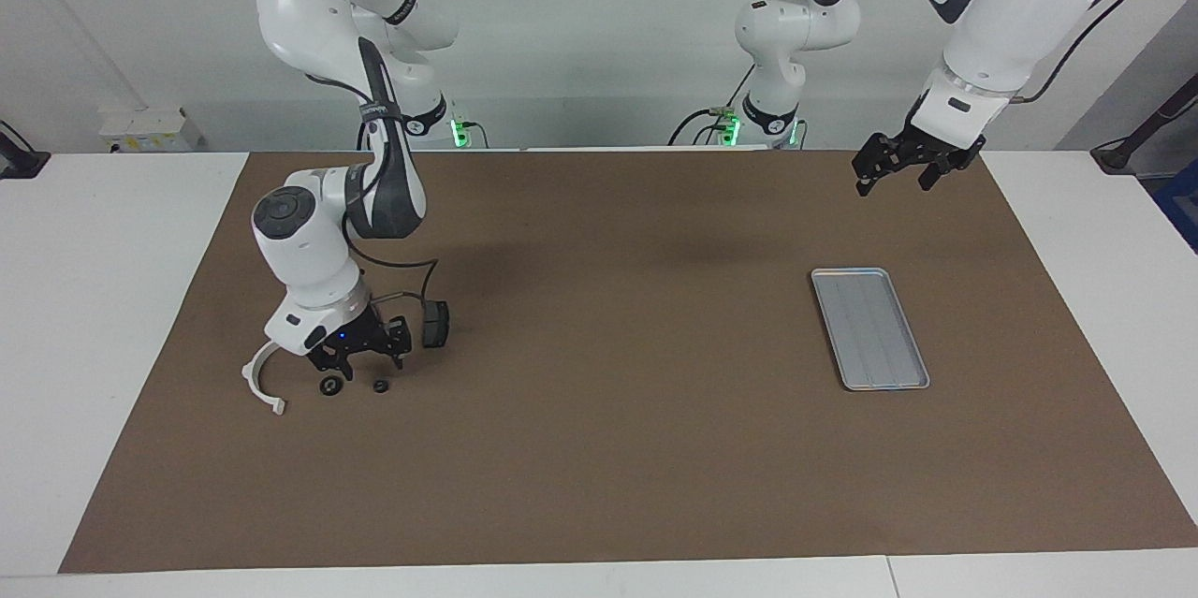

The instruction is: Place bearing gear from tray to pile

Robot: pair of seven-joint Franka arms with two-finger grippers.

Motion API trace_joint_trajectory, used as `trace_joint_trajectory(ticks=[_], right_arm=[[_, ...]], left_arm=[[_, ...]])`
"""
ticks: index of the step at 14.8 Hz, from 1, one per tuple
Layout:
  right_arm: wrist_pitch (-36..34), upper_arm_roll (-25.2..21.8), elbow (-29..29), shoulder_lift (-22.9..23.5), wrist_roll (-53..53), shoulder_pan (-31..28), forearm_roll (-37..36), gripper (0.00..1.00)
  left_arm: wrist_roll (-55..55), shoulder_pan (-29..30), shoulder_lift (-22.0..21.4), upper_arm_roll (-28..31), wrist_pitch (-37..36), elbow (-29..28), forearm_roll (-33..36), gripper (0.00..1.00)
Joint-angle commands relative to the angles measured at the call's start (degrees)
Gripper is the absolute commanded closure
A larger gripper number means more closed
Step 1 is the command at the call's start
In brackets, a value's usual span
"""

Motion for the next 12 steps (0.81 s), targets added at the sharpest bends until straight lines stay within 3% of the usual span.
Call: trace_joint_trajectory(ticks=[1, 12], right_arm=[[-1.98, 0.43, 0.22, -3.87, 0.8, -0.74, 0.47, 0.09], [-36.95, -0.01, 12.17, -19.08, 4.4, -1.01, -0.5, 0.0]], left_arm=[[0.35, -0.04, -1.26, -0.06, 2.63, -1.97, 0.9, 0.0], [0.44, 0.57, -1.18, -0.06, 3.43, -2.06, 0.9, 0.0]])
